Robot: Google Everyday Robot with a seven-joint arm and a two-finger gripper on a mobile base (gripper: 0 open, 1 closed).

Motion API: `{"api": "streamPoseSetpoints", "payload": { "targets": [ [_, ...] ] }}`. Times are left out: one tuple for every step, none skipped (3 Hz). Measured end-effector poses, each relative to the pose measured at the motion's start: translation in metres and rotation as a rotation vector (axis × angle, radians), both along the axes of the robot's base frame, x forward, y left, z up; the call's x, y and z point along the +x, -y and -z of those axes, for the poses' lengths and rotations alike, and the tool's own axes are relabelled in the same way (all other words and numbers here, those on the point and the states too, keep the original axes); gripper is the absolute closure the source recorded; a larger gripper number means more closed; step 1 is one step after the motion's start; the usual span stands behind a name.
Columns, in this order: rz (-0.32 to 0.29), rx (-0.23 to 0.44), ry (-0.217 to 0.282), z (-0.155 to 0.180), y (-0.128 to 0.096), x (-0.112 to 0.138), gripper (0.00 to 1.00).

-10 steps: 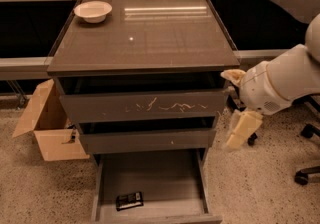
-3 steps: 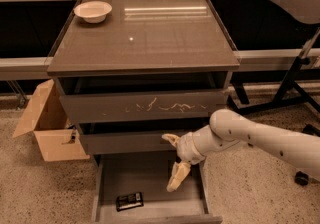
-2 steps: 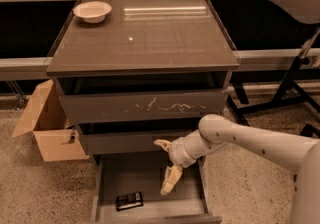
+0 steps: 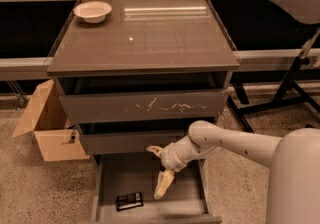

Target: Pick rxbar chocolate from bottom drawer and place on counter

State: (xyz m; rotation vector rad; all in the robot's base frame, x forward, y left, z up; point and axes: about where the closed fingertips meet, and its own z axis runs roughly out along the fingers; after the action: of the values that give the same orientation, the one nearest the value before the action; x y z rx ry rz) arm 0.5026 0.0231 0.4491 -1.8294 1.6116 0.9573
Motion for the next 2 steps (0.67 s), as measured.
{"api": "streamPoseSetpoints", "payload": {
  "targets": [
    [-0.009, -0.025, 0.011, 0.033, -0.011, 0.004, 0.00],
    [-0.043, -0.043, 0.011, 0.081, -0.027, 0.007, 0.00]
  ]
}}
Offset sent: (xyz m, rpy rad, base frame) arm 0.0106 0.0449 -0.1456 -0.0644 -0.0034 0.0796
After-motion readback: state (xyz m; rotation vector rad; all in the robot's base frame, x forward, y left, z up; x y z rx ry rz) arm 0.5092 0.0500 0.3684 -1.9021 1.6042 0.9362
